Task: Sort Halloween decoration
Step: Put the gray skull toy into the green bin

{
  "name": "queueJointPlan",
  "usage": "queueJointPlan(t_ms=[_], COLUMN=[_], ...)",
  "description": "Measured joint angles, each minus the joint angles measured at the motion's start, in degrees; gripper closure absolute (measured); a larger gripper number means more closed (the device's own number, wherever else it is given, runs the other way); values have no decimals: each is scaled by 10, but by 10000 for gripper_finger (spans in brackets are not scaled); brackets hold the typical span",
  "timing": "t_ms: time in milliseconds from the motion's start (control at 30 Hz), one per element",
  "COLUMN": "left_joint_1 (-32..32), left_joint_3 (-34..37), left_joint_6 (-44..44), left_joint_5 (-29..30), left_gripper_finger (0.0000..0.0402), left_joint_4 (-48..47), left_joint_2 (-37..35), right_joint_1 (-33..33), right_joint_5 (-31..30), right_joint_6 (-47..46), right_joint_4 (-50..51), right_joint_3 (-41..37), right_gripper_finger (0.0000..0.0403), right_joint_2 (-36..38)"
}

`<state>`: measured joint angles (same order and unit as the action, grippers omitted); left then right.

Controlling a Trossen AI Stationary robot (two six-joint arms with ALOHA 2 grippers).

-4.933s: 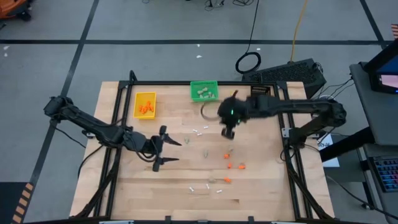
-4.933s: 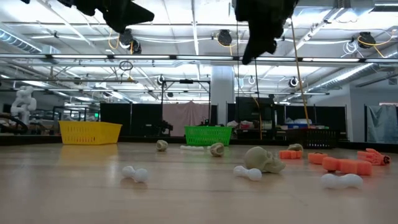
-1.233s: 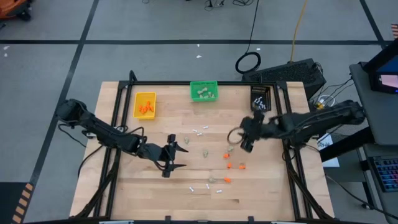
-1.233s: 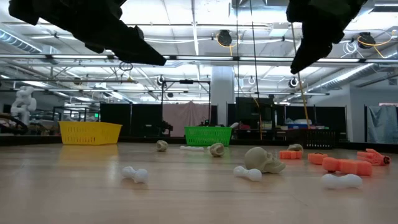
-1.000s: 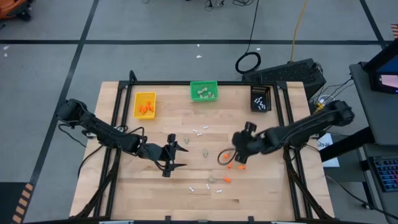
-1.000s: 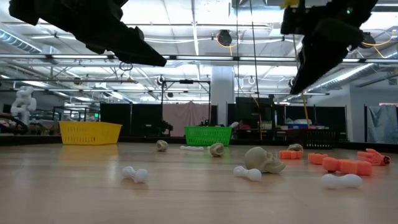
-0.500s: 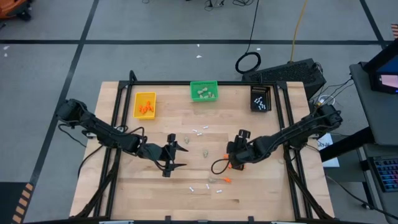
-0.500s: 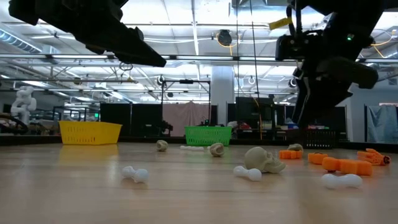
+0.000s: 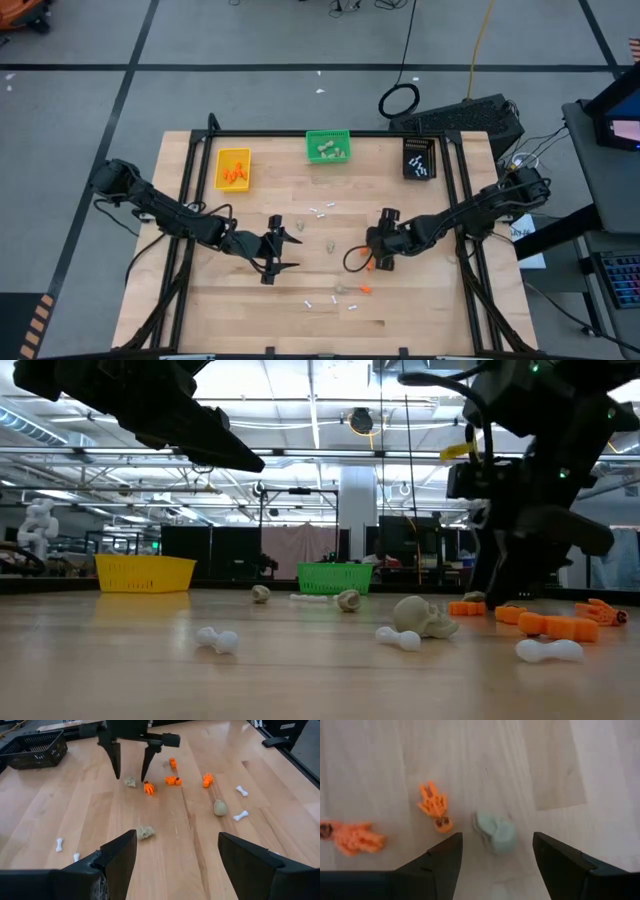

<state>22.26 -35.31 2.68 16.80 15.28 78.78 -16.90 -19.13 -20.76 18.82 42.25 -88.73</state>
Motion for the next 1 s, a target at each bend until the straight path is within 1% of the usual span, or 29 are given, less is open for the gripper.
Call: queueJointPlan(t_ms=[100, 233, 300, 400, 600, 733, 867, 1000], left_joint_1=[0, 0, 0, 0, 0, 0, 0, 0], left_joint_3=[0, 0, 0, 0, 0, 0, 0, 0], left_joint_6=[0, 0, 0, 0, 0, 0, -1, -1], left_joint_5=[0, 0, 0, 0, 0, 0, 0, 0], left_gripper_finger=[123, 123, 123, 123, 123, 123, 123, 123], left_joint_4=[0, 1, 1, 1, 1, 1, 1, 1], left_joint_2=[0, 0, 0, 0, 0, 0, 0, 0], right_joint_1=[6, 13, 15, 17, 18, 19, 19, 19], right_joint_5=[14, 15, 17, 19, 30, 30, 29, 28], right_joint_6=[2, 10, 13, 13, 15, 15, 15, 15], right_joint_4=[-25, -64, -80, -85, -86, -86, -86, -85], right_joint_3=[-14, -31, -37, -39, -39, -39, -39, -39], right_gripper_finger=[176, 178, 185, 209, 274, 310, 333, 340], right_joint_2=[1, 1, 1, 1, 1, 0, 0, 0])
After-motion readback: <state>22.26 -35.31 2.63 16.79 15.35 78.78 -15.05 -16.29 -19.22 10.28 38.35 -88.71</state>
